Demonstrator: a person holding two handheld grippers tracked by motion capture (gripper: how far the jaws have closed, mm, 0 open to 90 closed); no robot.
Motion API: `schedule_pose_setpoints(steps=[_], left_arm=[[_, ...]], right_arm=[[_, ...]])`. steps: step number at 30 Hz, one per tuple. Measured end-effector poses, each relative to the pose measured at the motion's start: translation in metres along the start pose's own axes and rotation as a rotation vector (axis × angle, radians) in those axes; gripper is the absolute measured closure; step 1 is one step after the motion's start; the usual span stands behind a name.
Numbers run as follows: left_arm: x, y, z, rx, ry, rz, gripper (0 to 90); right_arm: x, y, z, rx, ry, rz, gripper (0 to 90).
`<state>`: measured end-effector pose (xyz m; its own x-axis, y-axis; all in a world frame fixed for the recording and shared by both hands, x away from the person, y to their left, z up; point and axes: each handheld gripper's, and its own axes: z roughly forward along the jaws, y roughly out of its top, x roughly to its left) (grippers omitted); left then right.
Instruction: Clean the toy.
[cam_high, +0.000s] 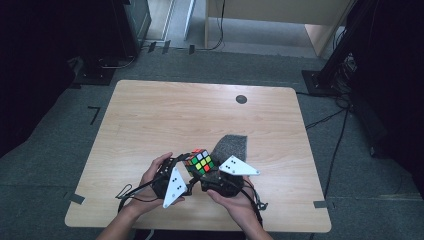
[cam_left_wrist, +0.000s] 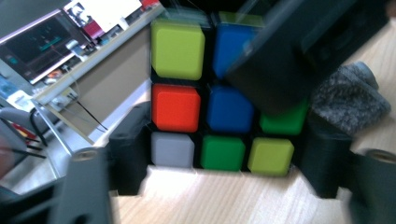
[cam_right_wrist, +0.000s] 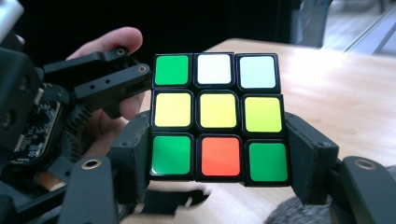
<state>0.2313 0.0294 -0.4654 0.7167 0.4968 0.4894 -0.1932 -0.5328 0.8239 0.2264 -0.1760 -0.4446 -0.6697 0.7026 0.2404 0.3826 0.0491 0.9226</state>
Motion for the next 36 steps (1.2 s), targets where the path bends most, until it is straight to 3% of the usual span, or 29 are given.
schedule_pose_setpoints(steps=[4,9,12,14,16,18,20,23,25,28,29,32,34,36], left_arm=[[0.004,-0.001,0.001,0.017,-0.05,-0.05,33.1],[0.013,-0.008,0.003,0.051,-0.059,-0.127,33.9],[0.02,-0.013,0.003,0.064,-0.053,-0.173,34.0],[0.026,-0.015,0.002,0.069,-0.051,-0.206,33.9],[0.031,-0.017,0.001,0.063,-0.046,-0.238,34.0],[0.036,-0.019,0.0,0.061,-0.051,-0.268,34.0],[0.038,-0.02,-0.001,0.062,-0.053,-0.283,34.0],[0.039,-0.02,0.0,0.069,-0.065,-0.298,34.0],[0.039,-0.02,0.0,0.069,-0.07,-0.307,33.9],[0.041,-0.02,0.0,0.065,-0.084,-0.331,33.9],[0.041,-0.021,0.0,0.064,-0.089,-0.337,33.9],[0.04,-0.021,0.001,0.071,-0.103,-0.339,33.9],[0.038,-0.022,0.003,0.084,-0.114,-0.331,33.9],[0.036,-0.022,0.006,0.099,-0.123,-0.327,33.9]], right_arm=[[-0.011,0.0,0.002,0.012,0.066,0.069,31.0],[-0.024,0.002,-0.006,-0.052,0.055,0.069,22.2],[-0.035,0.003,-0.012,-0.1,0.012,0.078,23.1],[-0.045,0.0,-0.012,-0.09,-0.06,0.057,23.7],[-0.057,-0.008,-0.01,-0.039,-0.171,0.01,24.3],[-0.069,-0.018,-0.002,0.05,-0.246,-0.011,23.2],[-0.081,-0.03,0.008,0.145,-0.268,0.008,21.5],[-0.092,-0.047,0.021,0.283,-0.329,-0.005,22.7],[-0.096,-0.051,0.023,0.317,-0.34,0.013,29.6],[-0.096,-0.052,0.021,0.315,-0.337,-0.004,56.7],[-0.097,-0.052,0.019,0.308,-0.324,0.015,65.5],[-0.097,-0.047,0.014,0.292,-0.299,0.067,74.7],[-0.089,-0.039,0.006,0.192,-0.237,0.074,75.8],[-0.073,-0.023,-0.006,0.05,-0.175,0.052,75.9]])
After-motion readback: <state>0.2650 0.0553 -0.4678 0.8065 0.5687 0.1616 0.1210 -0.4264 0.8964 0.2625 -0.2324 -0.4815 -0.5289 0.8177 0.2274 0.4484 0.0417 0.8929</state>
